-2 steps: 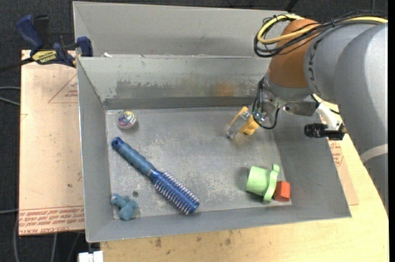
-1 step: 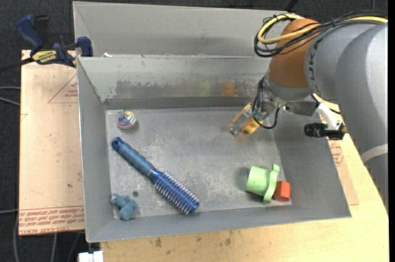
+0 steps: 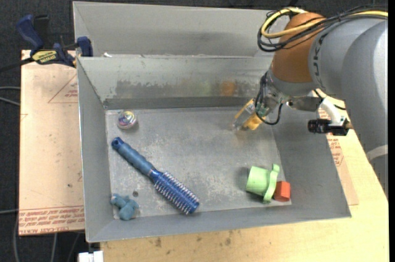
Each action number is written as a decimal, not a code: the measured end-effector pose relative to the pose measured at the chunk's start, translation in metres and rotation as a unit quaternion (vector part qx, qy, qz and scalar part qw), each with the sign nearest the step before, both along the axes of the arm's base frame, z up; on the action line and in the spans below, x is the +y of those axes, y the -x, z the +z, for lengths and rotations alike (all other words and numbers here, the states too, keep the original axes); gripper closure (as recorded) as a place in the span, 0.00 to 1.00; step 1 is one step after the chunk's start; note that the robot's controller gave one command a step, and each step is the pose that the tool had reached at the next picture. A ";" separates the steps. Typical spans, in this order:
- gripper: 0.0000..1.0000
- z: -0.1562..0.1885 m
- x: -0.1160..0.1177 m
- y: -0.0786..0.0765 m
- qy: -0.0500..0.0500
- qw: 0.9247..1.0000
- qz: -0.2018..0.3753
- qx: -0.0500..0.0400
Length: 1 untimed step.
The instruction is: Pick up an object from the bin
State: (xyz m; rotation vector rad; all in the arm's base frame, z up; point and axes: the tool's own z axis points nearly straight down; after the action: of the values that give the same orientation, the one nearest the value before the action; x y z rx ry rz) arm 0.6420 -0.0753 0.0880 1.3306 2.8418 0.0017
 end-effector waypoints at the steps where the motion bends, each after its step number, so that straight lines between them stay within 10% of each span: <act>1: 1.00 0.003 0.000 -0.001 0.000 1.000 0.001 0.001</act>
Offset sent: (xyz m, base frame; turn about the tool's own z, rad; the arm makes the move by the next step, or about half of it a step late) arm 0.0000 0.0001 0.0029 0.0000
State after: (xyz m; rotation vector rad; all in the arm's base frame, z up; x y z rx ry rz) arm 0.6426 -0.0753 0.0907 1.3271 2.8448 -0.0008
